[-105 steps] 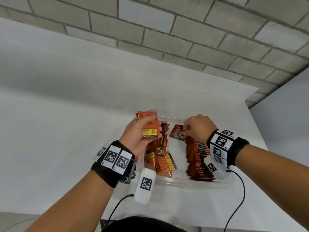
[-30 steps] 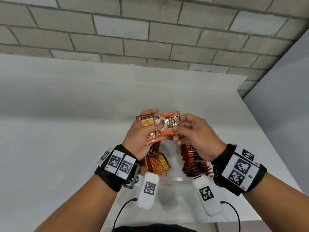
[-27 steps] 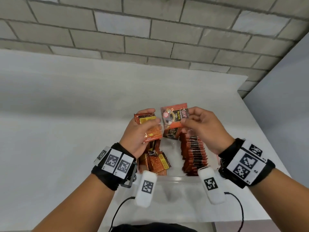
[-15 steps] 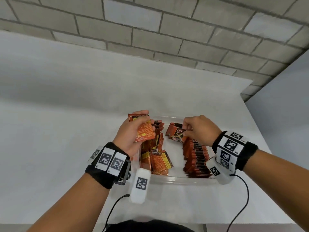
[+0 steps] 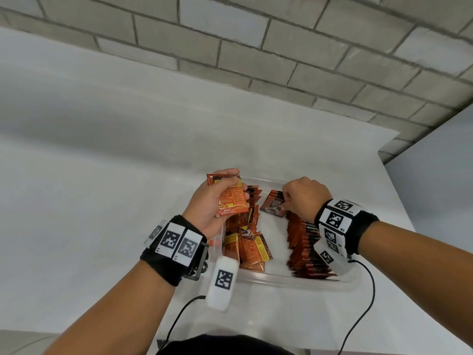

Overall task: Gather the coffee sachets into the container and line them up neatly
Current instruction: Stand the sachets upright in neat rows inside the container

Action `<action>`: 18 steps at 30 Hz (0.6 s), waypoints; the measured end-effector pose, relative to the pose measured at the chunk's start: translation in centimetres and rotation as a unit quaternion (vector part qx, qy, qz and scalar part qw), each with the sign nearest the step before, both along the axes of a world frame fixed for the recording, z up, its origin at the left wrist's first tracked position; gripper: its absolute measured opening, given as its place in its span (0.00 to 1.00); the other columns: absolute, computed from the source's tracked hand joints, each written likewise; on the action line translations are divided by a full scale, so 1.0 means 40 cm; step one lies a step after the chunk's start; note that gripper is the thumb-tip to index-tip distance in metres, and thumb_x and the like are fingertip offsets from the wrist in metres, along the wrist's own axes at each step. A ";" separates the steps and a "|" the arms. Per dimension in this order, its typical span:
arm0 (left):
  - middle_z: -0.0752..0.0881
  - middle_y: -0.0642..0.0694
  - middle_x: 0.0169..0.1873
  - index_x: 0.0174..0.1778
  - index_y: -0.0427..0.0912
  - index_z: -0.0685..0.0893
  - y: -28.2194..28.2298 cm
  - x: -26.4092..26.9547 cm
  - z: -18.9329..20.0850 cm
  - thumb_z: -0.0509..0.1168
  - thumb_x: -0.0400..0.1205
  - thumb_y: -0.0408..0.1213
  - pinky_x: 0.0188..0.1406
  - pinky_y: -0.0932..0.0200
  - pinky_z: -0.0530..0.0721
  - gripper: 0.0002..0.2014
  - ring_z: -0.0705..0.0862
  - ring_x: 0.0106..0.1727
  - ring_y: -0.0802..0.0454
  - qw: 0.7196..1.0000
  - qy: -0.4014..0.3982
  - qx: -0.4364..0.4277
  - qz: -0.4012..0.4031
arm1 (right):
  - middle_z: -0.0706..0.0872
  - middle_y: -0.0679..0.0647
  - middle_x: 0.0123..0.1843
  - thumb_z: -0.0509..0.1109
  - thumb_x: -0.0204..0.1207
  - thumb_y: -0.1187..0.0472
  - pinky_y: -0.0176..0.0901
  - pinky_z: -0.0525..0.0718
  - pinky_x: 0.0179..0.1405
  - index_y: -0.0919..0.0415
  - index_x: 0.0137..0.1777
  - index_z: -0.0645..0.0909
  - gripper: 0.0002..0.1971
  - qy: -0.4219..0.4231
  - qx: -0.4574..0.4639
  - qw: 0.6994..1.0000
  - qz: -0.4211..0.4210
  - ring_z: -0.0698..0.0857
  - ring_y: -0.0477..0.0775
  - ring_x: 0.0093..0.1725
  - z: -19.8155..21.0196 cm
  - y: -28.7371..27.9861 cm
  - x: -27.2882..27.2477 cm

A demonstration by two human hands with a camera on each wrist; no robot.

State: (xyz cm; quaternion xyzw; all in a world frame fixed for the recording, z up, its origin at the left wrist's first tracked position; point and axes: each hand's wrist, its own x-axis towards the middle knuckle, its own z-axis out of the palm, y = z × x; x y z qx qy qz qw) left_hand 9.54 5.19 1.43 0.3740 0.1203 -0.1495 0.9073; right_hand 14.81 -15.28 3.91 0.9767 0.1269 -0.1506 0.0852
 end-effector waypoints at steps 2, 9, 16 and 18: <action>0.86 0.37 0.40 0.55 0.41 0.83 0.000 0.000 -0.001 0.63 0.80 0.29 0.46 0.47 0.84 0.10 0.87 0.38 0.44 1.000 0.000 -0.003 0.000 | 0.84 0.56 0.49 0.70 0.77 0.53 0.41 0.74 0.36 0.60 0.48 0.82 0.10 -0.008 -0.041 0.999 0.026 0.83 0.58 0.44 0.002 0.005 0.001; 0.86 0.36 0.39 0.54 0.41 0.83 0.001 0.001 -0.003 0.65 0.78 0.30 0.45 0.47 0.84 0.10 0.86 0.37 0.43 1.000 -0.001 -0.016 0.001 | 0.86 0.54 0.45 0.64 0.80 0.61 0.42 0.71 0.39 0.58 0.41 0.75 0.06 -0.043 -0.135 0.984 0.109 0.82 0.56 0.40 -0.011 0.005 0.007; 0.85 0.35 0.40 0.55 0.40 0.83 0.001 0.000 -0.007 0.65 0.77 0.30 0.46 0.46 0.83 0.11 0.86 0.38 0.43 1.000 -0.004 -0.017 0.002 | 0.84 0.53 0.45 0.61 0.79 0.64 0.43 0.69 0.41 0.57 0.40 0.71 0.06 -0.054 -0.141 0.979 0.136 0.84 0.57 0.42 -0.023 0.001 0.007; 0.85 0.35 0.40 0.55 0.40 0.83 0.002 0.000 -0.008 0.64 0.79 0.30 0.46 0.46 0.83 0.10 0.86 0.38 0.43 1.000 -0.003 -0.017 0.001 | 0.84 0.53 0.45 0.61 0.80 0.63 0.43 0.69 0.42 0.56 0.42 0.71 0.05 -0.056 -0.134 0.980 0.136 0.84 0.56 0.43 -0.022 -0.002 0.009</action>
